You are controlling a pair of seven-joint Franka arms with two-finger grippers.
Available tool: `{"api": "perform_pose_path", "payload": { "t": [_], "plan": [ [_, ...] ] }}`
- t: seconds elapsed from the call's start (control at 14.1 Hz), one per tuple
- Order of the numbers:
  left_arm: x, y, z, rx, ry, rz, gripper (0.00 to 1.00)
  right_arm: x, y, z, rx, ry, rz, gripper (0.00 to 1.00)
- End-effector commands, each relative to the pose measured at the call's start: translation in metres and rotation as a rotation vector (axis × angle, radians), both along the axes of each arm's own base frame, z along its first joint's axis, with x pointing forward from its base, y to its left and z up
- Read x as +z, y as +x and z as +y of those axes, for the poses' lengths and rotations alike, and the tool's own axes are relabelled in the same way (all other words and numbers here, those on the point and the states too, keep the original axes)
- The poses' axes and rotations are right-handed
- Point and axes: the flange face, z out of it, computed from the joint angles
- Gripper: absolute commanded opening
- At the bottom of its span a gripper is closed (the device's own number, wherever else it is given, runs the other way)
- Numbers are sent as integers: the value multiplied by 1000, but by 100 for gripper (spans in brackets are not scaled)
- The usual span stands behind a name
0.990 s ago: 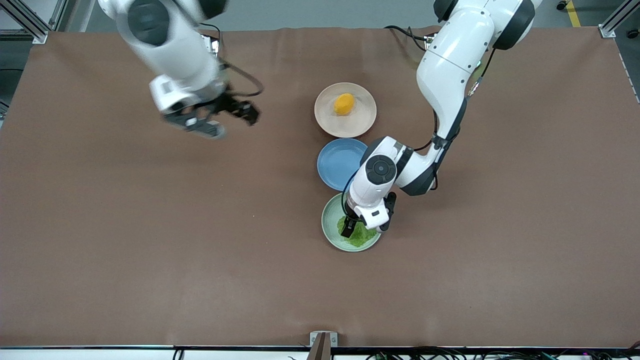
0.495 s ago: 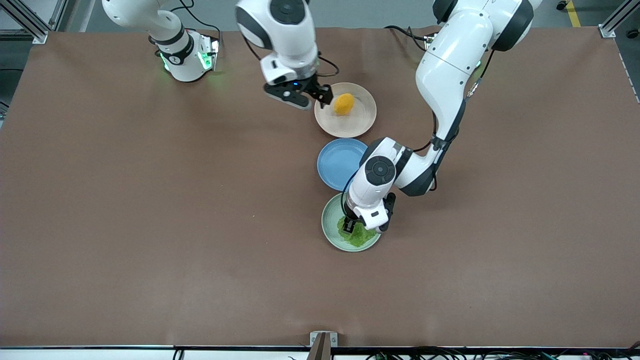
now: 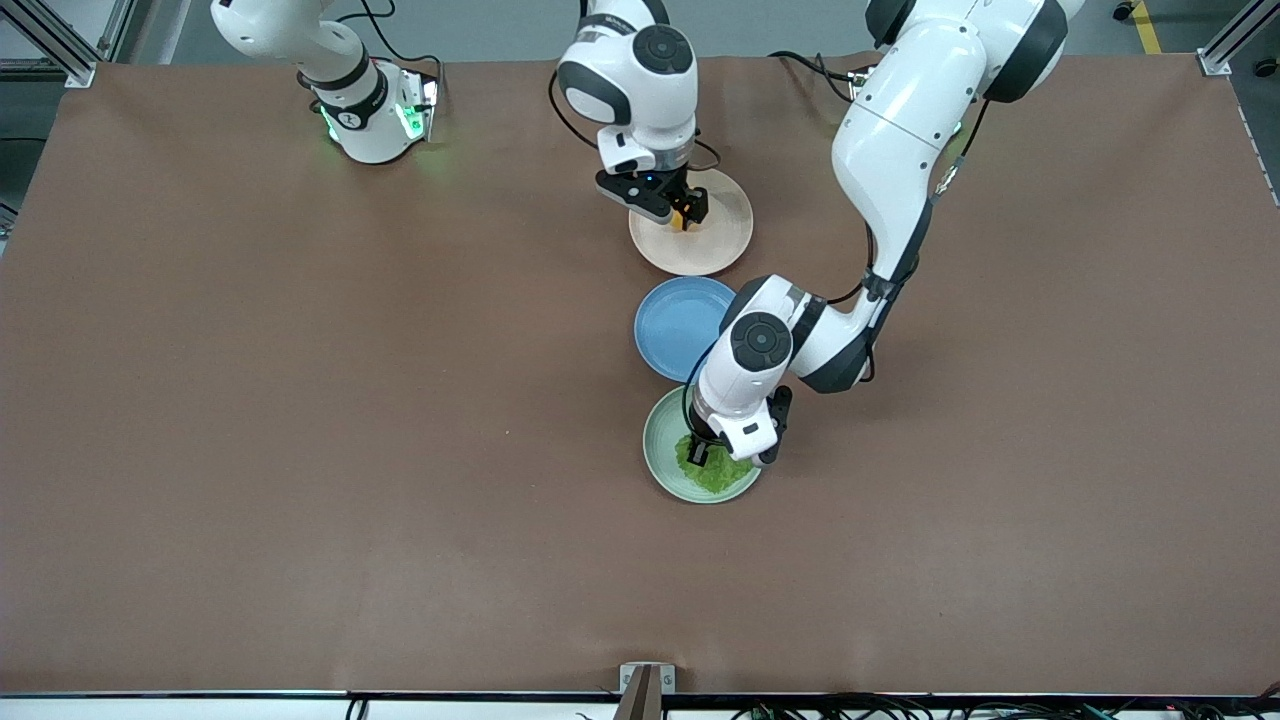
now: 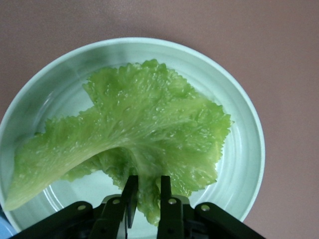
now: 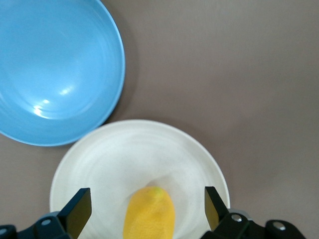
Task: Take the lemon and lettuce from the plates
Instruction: 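Lift the lettuce off the plate with the left gripper while the right grasps lemon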
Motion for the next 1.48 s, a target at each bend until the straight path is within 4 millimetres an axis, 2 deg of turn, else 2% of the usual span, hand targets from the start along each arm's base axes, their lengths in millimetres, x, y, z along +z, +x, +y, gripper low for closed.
{"api": "perform_pose_path", "payload": {
  "t": [0.0, 0.14, 0.35, 0.49, 0.71, 0.78, 0.85, 0.99, 1.13, 1.2, 1.27, 1.41],
  "plan": [
    [10, 0, -2, 16, 1, 8, 7, -15, -15, 20, -52, -15, -19, 100],
    [18, 0, 0, 19, 6, 23, 1, -29, -29, 34, -82, -14, -19, 100],
    [39, 2, 3, 20, 13, 33, 1, -49, -42, 43, -99, 3, -28, 100],
    [69, 4, 8, 18, 20, 39, 1, -58, -42, 43, -95, -7, -28, 98],
    [113, 16, 42, 51, 39, 60, 1, -67, -46, 47, -83, -16, -28, 91],
    [129, 17, 59, 70, 48, 69, 1, -68, -46, 47, -85, -18, -27, 86],
    [143, 15, 78, 88, 53, 71, 1, -67, -45, 47, -87, -19, -27, 75],
    [159, 9, 122, 78, 70, 73, 1, -67, -41, 44, -100, -27, -20, 38],
    [159, -7, 165, 26, 98, 95, 1, -60, -34, 43, -103, -18, -22, 8],
    [157, -13, 185, 27, 107, 106, 1, -52, -23, 38, -112, -21, -22, 2],
    [152, -21, 204, 24, 115, 117, 1, -37, -10, 31, -113, -34, -16, 0],
    [137, -41, 234, -1, 117, 91, 1, 5, 17, 11, -13, -68, 7, 0]
  ]
}}
